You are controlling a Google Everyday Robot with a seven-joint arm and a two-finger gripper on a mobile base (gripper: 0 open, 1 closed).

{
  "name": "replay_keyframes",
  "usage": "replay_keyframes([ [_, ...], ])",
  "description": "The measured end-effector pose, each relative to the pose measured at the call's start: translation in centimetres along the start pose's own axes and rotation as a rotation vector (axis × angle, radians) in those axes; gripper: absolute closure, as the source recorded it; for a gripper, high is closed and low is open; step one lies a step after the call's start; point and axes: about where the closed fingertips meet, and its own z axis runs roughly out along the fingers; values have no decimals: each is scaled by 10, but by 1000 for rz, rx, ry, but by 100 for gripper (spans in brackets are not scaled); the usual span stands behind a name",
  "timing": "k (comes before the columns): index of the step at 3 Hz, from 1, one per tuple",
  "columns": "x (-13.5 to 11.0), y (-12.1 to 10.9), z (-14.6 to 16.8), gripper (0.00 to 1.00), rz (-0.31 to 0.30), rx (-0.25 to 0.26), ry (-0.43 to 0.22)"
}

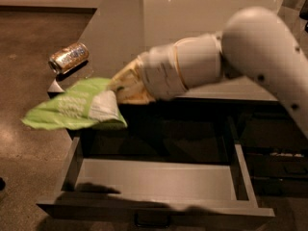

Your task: Pick green rice chip bag from top drawer and place on counter

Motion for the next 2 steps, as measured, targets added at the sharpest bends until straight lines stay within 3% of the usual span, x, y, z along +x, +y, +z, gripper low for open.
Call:
replay_keyframes([
  [1, 35, -46, -7, 100, -28, -41, 85],
  [2, 103, -73, -6, 100, -47, -65, 195],
])
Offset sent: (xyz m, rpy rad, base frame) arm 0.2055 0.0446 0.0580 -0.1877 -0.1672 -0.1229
